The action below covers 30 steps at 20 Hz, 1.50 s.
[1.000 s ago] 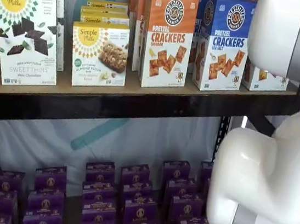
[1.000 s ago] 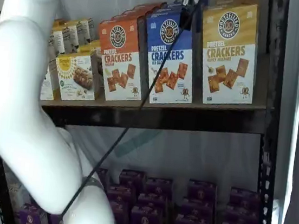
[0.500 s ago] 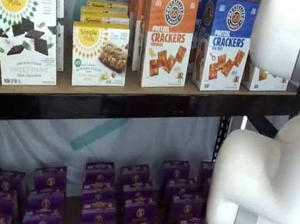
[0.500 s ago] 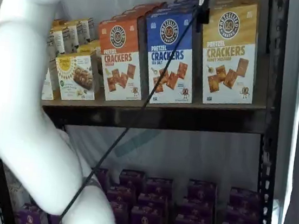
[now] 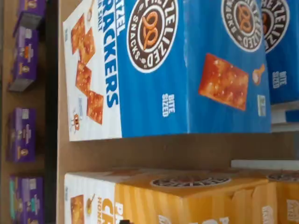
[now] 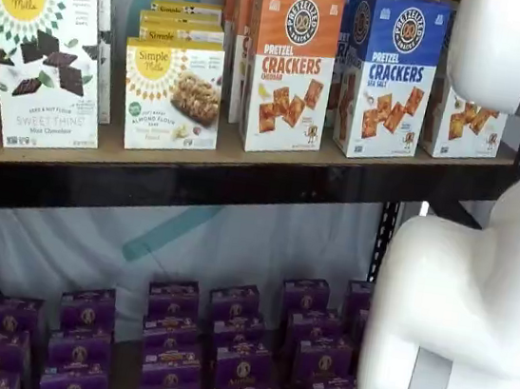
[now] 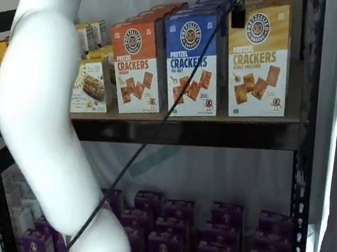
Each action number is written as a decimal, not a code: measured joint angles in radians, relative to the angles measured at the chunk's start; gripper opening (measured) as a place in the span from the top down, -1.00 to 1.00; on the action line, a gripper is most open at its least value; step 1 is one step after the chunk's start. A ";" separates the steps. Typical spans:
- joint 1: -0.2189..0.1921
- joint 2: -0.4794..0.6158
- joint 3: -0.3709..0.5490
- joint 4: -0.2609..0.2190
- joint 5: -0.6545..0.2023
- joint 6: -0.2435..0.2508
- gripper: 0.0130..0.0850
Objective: Retrieve the yellow and white box located on the top shelf, the sixth one from the left
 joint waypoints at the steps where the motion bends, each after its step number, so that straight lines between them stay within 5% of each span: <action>1: 0.006 0.013 -0.017 -0.012 0.010 0.006 -1.00; 9: 0.035 0.085 -0.101 -0.068 0.042 0.031 -1.00; 15: 0.064 0.145 -0.181 -0.159 0.109 0.049 -1.00; 30: 0.095 0.186 -0.237 -0.285 0.196 0.059 -1.00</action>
